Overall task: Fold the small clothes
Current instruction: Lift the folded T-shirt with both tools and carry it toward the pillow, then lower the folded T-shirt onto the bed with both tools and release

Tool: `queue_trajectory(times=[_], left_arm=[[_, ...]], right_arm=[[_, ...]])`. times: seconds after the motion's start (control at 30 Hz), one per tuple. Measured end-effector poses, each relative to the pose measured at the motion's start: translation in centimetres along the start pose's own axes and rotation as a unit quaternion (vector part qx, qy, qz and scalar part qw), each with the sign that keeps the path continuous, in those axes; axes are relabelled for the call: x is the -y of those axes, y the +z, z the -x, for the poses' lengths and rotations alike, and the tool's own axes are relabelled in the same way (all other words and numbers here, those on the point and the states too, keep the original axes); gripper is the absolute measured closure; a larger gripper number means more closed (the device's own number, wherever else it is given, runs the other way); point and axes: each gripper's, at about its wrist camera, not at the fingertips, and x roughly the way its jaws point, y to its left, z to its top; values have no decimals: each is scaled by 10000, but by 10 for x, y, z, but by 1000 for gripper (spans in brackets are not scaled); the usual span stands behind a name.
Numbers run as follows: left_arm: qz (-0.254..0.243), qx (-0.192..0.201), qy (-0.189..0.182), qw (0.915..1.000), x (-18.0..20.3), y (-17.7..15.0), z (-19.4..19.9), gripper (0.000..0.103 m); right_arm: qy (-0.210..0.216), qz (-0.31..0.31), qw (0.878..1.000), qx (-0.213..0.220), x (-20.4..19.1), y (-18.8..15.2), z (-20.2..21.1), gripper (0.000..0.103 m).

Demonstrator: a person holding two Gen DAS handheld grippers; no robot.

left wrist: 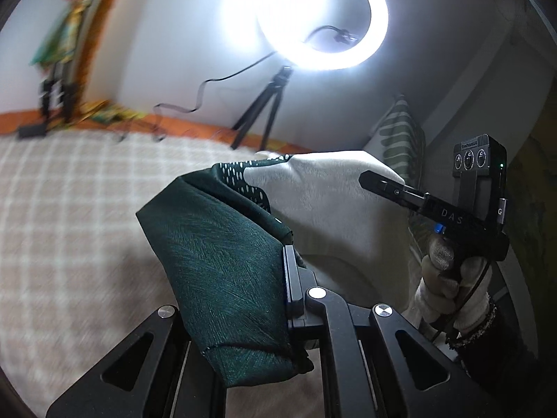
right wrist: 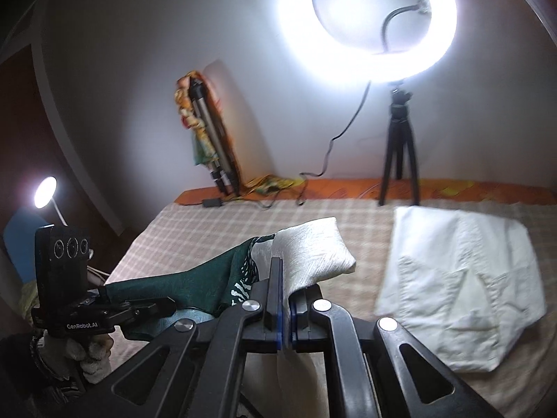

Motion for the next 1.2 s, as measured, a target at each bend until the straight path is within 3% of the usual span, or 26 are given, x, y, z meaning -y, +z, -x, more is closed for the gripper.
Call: queue_trajectory(times=[0.43,0.6,0.77,1.1,1.17,1.2], left_arm=[[-787,249,-309,9961,74,72,-122,96],[-1032,134,-272,9942,90,71,-171,96],[-1106,-217,-201,9934,95,57,-206,96],[-1641,-965,636,9797,98,29,-215,95],[-1662,-1098,800,9767,92,26,-215,90],[-1627,-1182,848,9759,88,26,-215,84]], right_arm=[[-807,-51,9955,485,116,49,45,103],[-973,-143,9942,430,167,56,40,103],[-1127,-266,9932,83,210,41,15,103],[-1331,-512,9896,-196,254,27,-1,102],[-1689,-522,9838,-295,261,28,-3,96],[-1892,-560,9796,-381,264,29,-6,88]])
